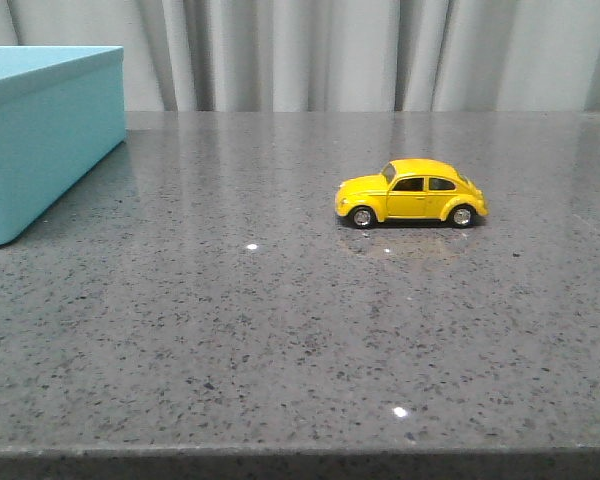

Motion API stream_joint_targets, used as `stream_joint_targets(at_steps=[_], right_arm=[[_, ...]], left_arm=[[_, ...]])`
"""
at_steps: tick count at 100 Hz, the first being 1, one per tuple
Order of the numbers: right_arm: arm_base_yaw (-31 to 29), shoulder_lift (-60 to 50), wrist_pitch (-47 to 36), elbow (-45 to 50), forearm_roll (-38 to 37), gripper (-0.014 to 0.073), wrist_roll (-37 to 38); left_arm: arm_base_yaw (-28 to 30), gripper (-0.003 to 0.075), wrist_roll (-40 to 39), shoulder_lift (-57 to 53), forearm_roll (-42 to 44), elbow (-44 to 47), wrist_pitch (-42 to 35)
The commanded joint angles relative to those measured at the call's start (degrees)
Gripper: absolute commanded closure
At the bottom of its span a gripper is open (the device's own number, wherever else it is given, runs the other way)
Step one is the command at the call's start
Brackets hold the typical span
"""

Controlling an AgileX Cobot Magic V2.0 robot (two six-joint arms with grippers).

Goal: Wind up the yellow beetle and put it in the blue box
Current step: 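Lower the open right gripper over the yellow toy car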

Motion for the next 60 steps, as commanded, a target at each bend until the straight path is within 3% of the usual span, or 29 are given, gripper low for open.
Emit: stream_joint_targets(at_steps=[1,60], right_arm=[[2.49,2.51,-2.39,-4.03,1.93,0.0136,-0.52],[15.15,26.26,-1.17,-20.38,0.88,0.0135,8.26]], left_arm=[[-0.47,0.0325,-0.18,0.45,-0.81,-2.13,-4.29],[-0.47,0.0335,-0.18,0.45,-1.57,-2.13,-3.67]])
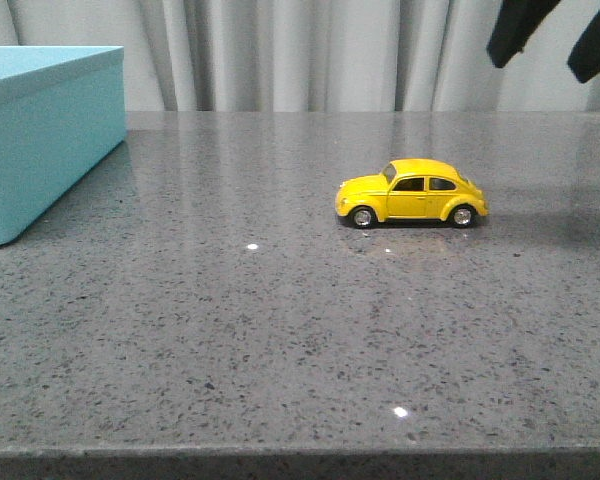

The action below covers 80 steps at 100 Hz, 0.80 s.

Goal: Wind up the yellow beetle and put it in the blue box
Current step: 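Lower the open right gripper over the yellow toy car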

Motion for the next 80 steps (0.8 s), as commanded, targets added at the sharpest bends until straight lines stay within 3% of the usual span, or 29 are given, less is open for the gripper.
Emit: stream_joint_targets(at_steps=[1,17,32,50,80], right_arm=[[1.38,1.40,-2.25,-4.10,-1.36,0.0134,1.86],[4.22,6.12,-0.30,-8.23,-2.15,0.0132,3.88],[5.97,10.03,3.08,-11.85,-3.95,0.0060,5.97],[6.17,13.63,7.31,-14.55,-7.36,0.0065,12.87],[6.42,15.74,7.23,-14.55,-5.69,0.0065,14.25]], left_arm=[[-0.47,0.0335,-0.18,0.45,-0.59,-2.13,-3.98],[-0.47,0.0334,-0.18,0.45,-0.59,-2.13,-3.58],[-0.47,0.0335,-0.18,0.45,-0.59,-2.13,-3.58],[-0.47,0.0335,-0.18,0.45,-0.59,-2.13,-3.58],[-0.47,0.0335,-0.18,0.45,-0.59,-2.13,-2.87]])
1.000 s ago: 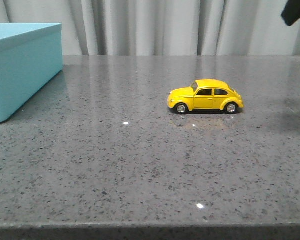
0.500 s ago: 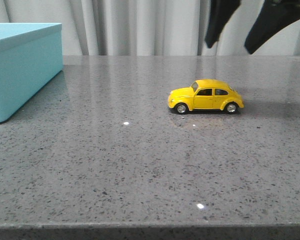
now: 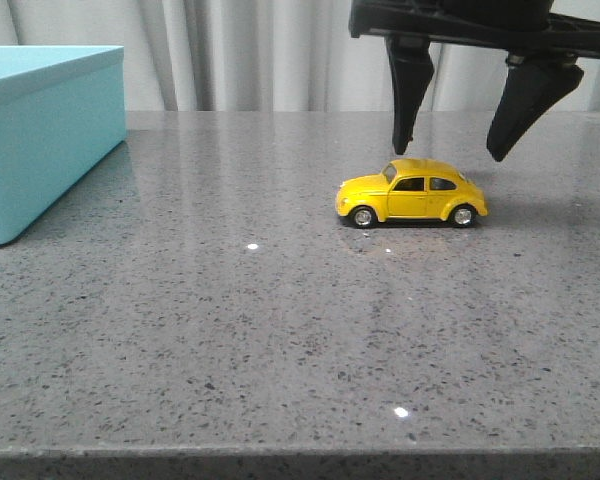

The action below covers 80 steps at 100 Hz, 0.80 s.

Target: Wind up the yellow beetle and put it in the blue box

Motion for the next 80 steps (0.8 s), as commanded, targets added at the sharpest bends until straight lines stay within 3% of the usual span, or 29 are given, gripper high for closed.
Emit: stream_joint_targets(at_steps=[1,80], right_arm=[[0.21,-1.93,-1.92,-1.86,0.46,0.0065,0.55],[0.62,1.81,-2.90,-1.86,0.53,0.0106,1.73]], left_arm=[[-0.47,0.0335,-0.18,0.45,-0.59,-2.13,-3.72],[-0.47,0.0335,-0.18,0.45,-0.59,-2.13,-3.45]])
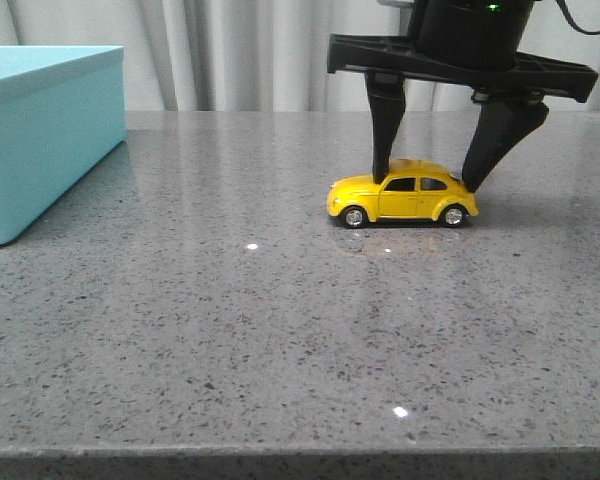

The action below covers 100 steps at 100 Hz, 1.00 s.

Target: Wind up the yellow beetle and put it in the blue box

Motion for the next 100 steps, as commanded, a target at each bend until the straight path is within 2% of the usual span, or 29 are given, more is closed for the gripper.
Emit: stream_joint_targets(at_steps=[1,34,62,84,100], right_arm=[[0.03,-1.80,-1.40,-1.61,-0.69,0.0106,-0.10],[-0.20,-1.80,2.89,-1.56,-4.69,0.0106,-0.15],[-4.48,-2.54,4.33,-1.41,-5.04,0.0106,-0.21],[-6.85,-3.76,6.37,-1.29,-11.58,0.0106,-0.28],[-9.50,-3.76,7.45,-0.05,-12.10,0.0106,-0.28]], left_arm=[[-0.47,0.0335,-0.18,0.45,-0.59,-2.13,-3.84],[-0.47,0.0335,-0.18,0.45,-0.59,-2.13,-0.14],[-0.47,0.0334,-0.18,0.45,-0.59,-2.13,-2.88],[-0.47,0.0334,-0.18,0.45,-0.59,-2.13,-5.58],[-0.47,0.0334,-0.18,0.45,-0.59,-2.13,-5.56]])
